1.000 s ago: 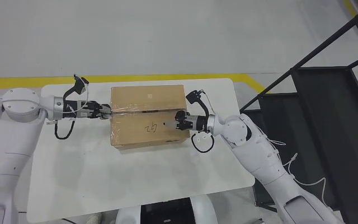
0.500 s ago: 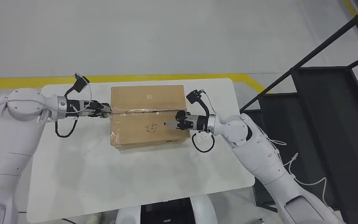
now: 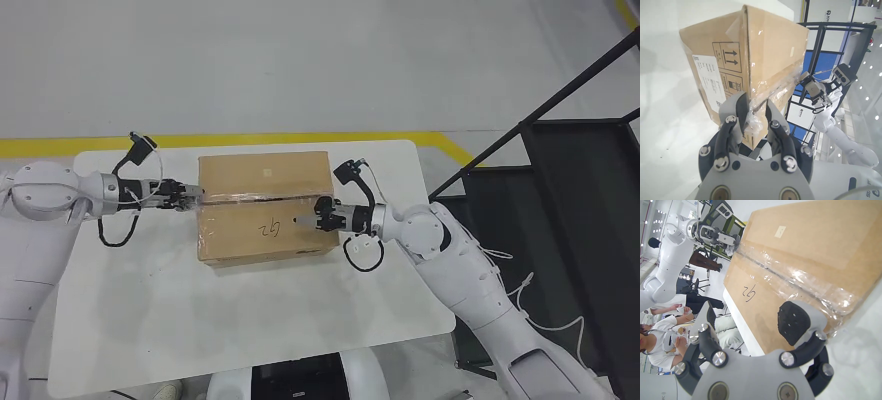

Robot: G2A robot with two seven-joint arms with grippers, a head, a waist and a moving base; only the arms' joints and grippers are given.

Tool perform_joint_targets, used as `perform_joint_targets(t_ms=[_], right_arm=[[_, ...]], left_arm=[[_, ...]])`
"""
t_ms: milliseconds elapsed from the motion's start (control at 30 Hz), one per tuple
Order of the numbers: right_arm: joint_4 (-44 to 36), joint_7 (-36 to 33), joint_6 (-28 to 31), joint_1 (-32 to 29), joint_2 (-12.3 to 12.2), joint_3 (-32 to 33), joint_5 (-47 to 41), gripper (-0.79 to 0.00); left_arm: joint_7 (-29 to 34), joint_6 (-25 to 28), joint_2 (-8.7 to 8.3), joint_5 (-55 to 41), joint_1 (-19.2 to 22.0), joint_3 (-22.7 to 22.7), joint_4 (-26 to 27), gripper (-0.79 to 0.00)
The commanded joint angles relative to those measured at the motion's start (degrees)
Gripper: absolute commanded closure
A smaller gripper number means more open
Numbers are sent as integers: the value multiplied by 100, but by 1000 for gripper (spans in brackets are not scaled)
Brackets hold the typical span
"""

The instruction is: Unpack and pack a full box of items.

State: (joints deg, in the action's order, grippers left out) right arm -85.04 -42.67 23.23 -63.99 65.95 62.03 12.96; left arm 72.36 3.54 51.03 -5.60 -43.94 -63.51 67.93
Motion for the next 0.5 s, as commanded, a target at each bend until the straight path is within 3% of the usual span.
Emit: perform_joint_targets(t_ms=[0,267,467], right_arm=[[3,0,-1,11,-1,-2,-5,-785],[4,20,6,20,-7,0,-30,-785],[-66,-16,73,-1,-47,195,-221,-785]], left_arm=[[-135,55,-30,-28,-81,-124,87,-785],[-630,282,-156,-236,-498,-688,445,-785],[-519,503,-223,-984,-865,-1132,1049,-785]])
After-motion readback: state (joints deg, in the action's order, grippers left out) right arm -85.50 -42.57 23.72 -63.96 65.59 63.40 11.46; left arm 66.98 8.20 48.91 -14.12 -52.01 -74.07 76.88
